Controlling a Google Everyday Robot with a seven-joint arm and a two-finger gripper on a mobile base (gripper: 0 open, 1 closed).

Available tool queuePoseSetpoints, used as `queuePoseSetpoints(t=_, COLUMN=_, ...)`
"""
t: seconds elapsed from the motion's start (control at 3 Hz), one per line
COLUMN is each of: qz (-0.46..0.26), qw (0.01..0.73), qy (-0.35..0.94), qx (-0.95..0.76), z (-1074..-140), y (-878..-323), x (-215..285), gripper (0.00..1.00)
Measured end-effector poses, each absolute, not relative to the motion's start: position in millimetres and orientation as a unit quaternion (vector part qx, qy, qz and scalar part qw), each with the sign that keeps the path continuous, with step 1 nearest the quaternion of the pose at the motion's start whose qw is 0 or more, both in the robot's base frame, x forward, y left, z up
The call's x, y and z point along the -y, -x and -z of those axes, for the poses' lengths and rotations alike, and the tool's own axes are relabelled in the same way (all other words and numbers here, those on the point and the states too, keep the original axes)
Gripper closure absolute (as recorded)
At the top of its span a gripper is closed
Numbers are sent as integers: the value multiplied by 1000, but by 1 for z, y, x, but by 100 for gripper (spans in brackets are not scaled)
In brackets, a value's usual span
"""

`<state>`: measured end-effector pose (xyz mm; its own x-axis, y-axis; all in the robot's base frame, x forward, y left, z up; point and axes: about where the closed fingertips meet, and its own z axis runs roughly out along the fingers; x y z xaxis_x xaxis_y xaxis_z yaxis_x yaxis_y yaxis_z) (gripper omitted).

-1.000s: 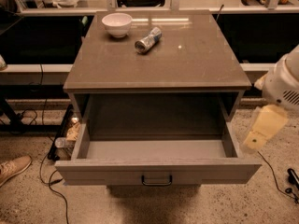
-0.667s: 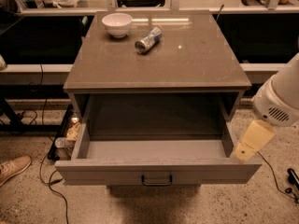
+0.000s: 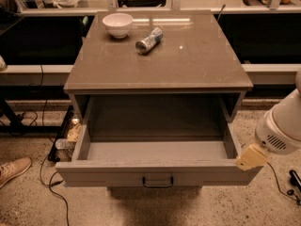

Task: Close top drawer

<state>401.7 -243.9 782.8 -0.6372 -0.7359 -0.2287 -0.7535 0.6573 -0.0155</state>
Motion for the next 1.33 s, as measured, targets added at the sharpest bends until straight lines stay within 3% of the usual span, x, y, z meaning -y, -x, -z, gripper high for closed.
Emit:
queuePoseSetpoints(t=0.67, qz=-42, qw=104, qy=408, qx=-906, z=-778, y=-399, x=246, gripper=100)
queuePoseSetpoints(t=1.33, qz=-74, qw=72, qy=345, qx=-933, z=-711, y=-382, x=267, gripper=100)
